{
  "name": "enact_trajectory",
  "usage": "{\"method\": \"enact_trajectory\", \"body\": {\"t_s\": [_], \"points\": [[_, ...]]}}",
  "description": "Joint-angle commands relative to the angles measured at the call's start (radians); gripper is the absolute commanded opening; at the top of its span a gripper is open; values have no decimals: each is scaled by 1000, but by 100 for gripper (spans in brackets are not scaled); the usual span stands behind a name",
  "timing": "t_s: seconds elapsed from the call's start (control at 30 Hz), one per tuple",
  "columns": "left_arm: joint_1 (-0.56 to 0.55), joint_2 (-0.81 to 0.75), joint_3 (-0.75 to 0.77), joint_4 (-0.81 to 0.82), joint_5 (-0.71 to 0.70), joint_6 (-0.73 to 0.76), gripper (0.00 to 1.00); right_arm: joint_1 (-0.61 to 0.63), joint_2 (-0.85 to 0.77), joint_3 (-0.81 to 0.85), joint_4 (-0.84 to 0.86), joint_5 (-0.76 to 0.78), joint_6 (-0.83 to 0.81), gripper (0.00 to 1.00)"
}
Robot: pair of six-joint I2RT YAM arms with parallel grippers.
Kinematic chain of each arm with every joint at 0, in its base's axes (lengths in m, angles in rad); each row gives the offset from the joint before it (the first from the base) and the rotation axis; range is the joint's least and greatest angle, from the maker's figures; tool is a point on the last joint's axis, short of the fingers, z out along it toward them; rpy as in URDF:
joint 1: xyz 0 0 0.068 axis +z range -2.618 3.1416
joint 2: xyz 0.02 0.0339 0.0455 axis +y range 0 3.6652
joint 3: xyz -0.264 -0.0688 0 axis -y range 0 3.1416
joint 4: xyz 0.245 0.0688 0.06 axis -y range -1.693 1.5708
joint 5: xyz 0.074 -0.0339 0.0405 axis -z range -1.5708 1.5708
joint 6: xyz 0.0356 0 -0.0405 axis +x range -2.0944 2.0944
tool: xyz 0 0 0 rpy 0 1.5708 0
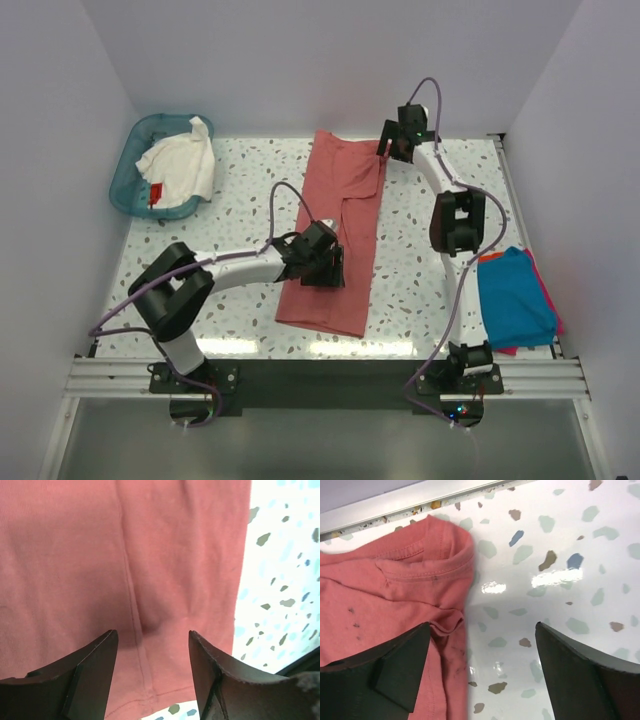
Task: Fold and stack the t-shirts
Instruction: Fold the tshirt
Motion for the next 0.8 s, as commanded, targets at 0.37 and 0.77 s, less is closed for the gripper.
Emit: {"method": "enact_trajectory", "body": {"t_s": [0.37,0.77], "points": [[101,-437,-207,-189,-98,4,63,111,-927,-1043,106,-183,255,79],[106,-669,-429,-210,-79,-3,63,546,-1508,-1676,-37,-82,544,69]]}}
